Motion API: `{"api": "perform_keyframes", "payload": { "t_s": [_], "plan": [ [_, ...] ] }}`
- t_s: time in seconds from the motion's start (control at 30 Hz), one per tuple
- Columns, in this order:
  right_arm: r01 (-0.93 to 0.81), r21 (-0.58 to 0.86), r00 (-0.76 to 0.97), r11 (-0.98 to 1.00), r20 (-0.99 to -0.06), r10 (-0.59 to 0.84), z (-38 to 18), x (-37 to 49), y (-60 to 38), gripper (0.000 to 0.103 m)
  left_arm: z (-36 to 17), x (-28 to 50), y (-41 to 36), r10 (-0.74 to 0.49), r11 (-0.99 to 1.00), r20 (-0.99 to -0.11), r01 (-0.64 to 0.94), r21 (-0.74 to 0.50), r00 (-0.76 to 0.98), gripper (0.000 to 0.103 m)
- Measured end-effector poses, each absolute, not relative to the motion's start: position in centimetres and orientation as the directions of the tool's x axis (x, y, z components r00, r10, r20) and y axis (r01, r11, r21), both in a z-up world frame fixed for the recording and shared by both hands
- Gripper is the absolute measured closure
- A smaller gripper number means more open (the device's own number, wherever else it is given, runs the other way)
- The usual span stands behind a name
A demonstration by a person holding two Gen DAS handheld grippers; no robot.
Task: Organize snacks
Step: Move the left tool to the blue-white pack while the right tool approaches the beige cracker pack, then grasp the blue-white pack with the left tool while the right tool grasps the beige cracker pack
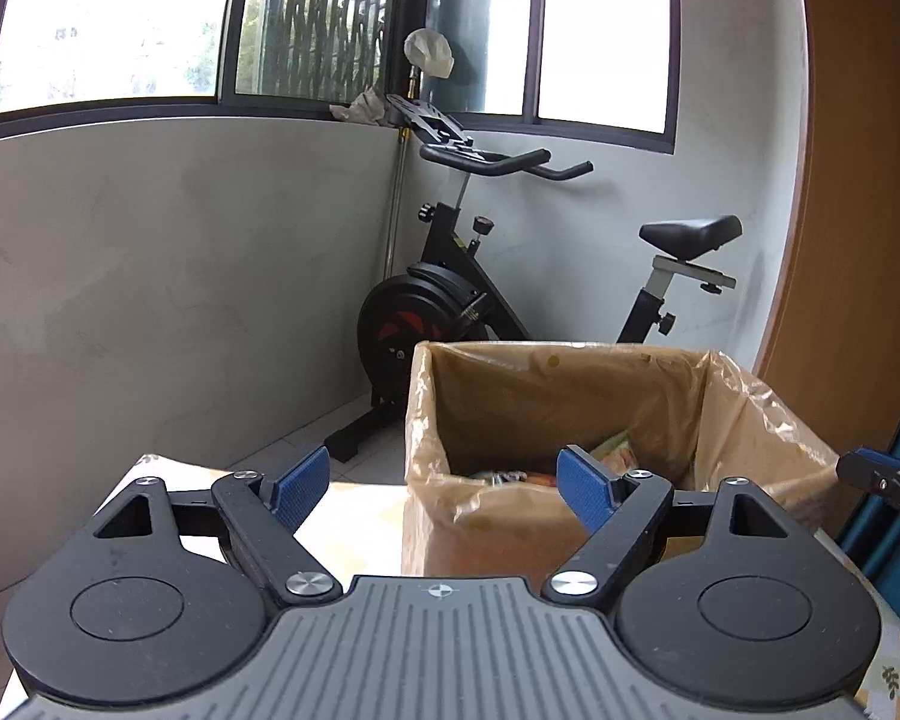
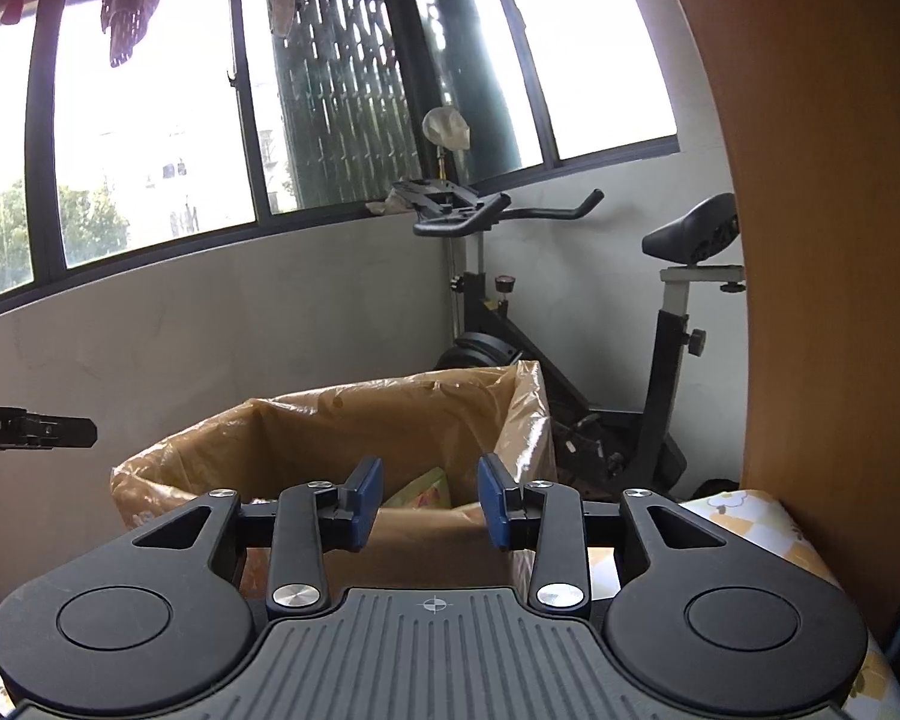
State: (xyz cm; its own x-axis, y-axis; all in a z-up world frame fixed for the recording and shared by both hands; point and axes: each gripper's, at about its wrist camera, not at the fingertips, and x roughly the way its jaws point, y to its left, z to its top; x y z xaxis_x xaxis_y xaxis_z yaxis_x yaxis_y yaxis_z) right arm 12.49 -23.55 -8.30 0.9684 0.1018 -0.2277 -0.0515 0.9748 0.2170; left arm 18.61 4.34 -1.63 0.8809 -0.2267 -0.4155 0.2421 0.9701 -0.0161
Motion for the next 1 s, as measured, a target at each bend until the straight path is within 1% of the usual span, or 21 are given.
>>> {"api": "perform_keyframes", "payload": {
  "t_s": [0.1, 0.23, 0.33, 0.47, 0.53, 0.63, 0.77, 0.8, 0.83, 0.93, 1.0],
  "plan": [
    [-0.047, 0.206, 0.972, 0.977, -0.215, 0.092, -9.6, 10.4, -23.2, 0.068, -3.3, 17.4, 4.8, -0.22, 0.969, -0.453, 0.247, 0.001, 0.864, 0.018],
    [-0.044, 0.192, 0.964, 0.98, -0.248, 0.092, -12.0, 8.7, -22.2, 0.065, -6.1, 15.8, 5.4, -0.25, 0.963, -0.491, 0.268, -0.034, 0.834, 0.018],
    [-0.033, 0.208, 0.952, 0.977, -0.292, 0.094, -14.4, 7.6, -21.4, 0.065, -8.3, 14.2, 5.9, -0.261, 0.961, -0.506, 0.271, -0.055, 0.822, 0.019],
    [-0.007, 0.247, 0.923, 0.969, -0.372, 0.102, -17.4, 7.5, -21.1, 0.065, -11.0, 12.6, 6.4, -0.236, 0.965, -0.54, 0.259, -0.035, 0.808, 0.021],
    [-0.005, 0.258, 0.908, 0.966, -0.404, 0.113, -18.6, 7.7, -20.9, 0.065, -11.9, 12.0, 7.0, -0.242, 0.965, -0.547, 0.255, -0.053, 0.801, 0.021],
    [-0.004, 0.263, 0.893, 0.965, -0.434, 0.122, -20.1, 7.8, -20.4, 0.063, -13.4, 11.7, 7.6, -0.264, 0.961, -0.579, 0.265, -0.086, 0.771, 0.021],
    [-0.003, 0.274, 0.876, 0.962, -0.464, 0.135, -21.1, 8.1, -19.7, 0.061, -15.0, 12.6, 6.7, -0.279, 0.95, -0.624, 0.305, -0.068, 0.73, 0.022],
    [-0.011, 0.266, 0.87, 0.964, -0.473, 0.14, -21.2, 8.3, -19.4, 0.059, -15.4, 13.0, 6.4, -0.288, 0.946, -0.631, 0.317, -0.071, 0.72, 0.022],
    [-0.022, 0.255, 0.863, 0.967, -0.483, 0.147, -21.4, 8.5, -18.9, 0.054, -15.8, 13.0, 6.1, -0.294, 0.944, -0.637, 0.323, -0.073, 0.713, 0.022],
    [-0.059, 0.244, 0.843, 0.968, -0.507, 0.179, -21.7, 9.3, -17.4, 0.051, -16.7, 13.3, 5.2, -0.299, 0.942, -0.639, 0.324, -0.082, 0.708, 0.022],
    [-0.081, 0.231, 0.827, 0.97, -0.528, 0.195, -21.9, 10.1, -16.4, 0.045, -17.1, 13.5, 4.8, -0.305, 0.942, -0.639, 0.324, -0.092, 0.706, 0.022]
  ]
}}
